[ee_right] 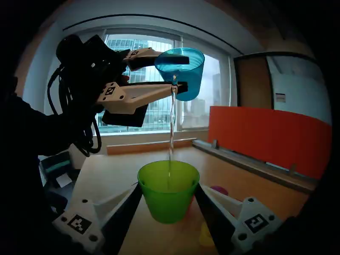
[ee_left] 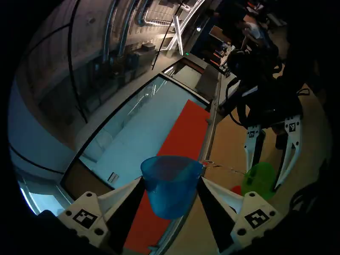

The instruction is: Pour water

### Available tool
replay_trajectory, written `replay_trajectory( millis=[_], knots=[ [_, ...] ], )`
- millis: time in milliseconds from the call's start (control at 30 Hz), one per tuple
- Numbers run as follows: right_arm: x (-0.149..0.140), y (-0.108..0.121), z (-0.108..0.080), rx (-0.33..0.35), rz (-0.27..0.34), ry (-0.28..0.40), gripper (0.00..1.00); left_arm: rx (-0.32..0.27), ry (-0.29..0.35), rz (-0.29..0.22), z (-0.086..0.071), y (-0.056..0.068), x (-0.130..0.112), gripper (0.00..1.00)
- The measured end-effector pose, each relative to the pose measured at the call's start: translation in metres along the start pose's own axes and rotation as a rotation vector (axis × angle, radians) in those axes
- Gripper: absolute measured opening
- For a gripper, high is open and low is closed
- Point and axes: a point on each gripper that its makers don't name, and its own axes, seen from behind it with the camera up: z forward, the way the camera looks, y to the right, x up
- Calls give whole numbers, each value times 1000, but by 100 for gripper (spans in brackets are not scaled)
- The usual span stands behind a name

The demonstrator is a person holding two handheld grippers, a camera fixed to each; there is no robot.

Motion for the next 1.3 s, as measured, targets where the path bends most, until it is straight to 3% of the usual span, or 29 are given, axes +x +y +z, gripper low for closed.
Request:
replay_trajectory(
  millis=[1300],
  knots=[
    [3, 4, -2, -9, -11, 0, 88, 26, 4, 87, -2, -9, 8, 83]
  ],
)
